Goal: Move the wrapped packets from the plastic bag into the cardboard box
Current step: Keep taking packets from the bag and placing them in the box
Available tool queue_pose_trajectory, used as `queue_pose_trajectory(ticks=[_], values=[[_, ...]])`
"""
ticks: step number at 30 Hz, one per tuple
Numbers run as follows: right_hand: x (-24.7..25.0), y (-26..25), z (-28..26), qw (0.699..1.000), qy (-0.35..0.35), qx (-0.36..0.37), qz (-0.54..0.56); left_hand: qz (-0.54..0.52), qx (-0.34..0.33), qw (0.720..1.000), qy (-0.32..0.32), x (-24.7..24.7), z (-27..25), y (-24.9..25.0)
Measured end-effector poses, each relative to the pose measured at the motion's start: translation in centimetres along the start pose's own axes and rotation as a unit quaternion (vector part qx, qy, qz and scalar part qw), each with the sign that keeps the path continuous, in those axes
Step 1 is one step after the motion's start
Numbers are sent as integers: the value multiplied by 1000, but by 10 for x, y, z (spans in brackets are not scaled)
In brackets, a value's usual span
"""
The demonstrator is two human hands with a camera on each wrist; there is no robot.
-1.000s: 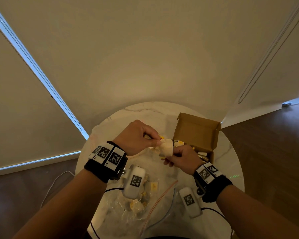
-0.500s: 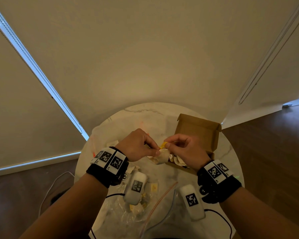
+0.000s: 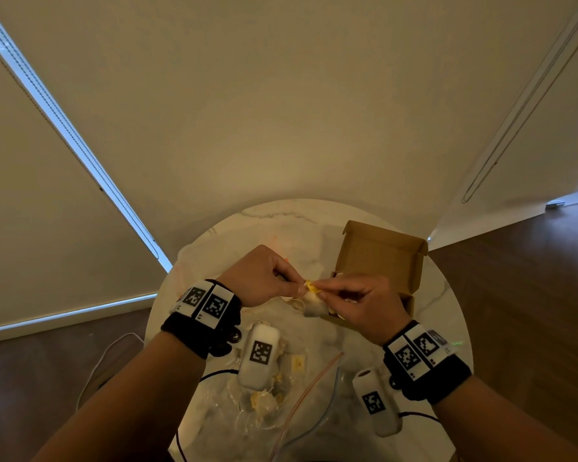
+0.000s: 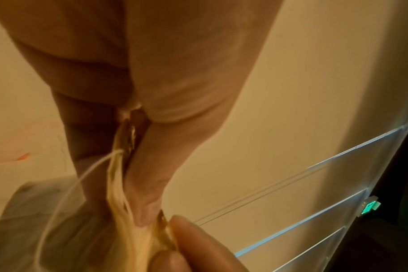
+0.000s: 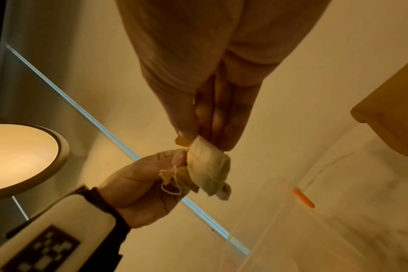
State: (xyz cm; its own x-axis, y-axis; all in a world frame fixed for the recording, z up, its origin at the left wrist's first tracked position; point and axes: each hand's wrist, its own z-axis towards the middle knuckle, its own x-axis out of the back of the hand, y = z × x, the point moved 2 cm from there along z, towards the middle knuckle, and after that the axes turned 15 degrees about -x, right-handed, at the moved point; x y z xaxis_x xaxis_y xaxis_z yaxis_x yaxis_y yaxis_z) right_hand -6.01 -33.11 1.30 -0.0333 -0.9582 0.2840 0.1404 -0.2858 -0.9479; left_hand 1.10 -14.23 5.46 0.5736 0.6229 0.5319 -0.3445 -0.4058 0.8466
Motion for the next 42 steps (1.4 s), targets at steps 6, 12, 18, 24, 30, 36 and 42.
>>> queue_pose_trajectory(ticks=[6,12,18,24,30,36,42], values=[[-1,-2,4,997,4,-73,28,-12,-11,1000,19,-1,0,-1],[0,2,10,987,-2,-145,64,-40,-23,997,55,-4,-4,-3],[-4,2,12,990,-8,-141,23,-45,-29,997,48,-5,-4,-1],[-4,-5,16,992,-3,-125,-15,-48,-18,998,35,-4,-1,1],[4,1,18,986,9,-157,-49,-69,-30,995,72,-10,3,1],[60,27,35,974,55,-211,-55,-65,-27,991,115,-12,8,-14],[102,89,47,927,50,-285,-238,-50,-11,990,130,-19,12,-29]])
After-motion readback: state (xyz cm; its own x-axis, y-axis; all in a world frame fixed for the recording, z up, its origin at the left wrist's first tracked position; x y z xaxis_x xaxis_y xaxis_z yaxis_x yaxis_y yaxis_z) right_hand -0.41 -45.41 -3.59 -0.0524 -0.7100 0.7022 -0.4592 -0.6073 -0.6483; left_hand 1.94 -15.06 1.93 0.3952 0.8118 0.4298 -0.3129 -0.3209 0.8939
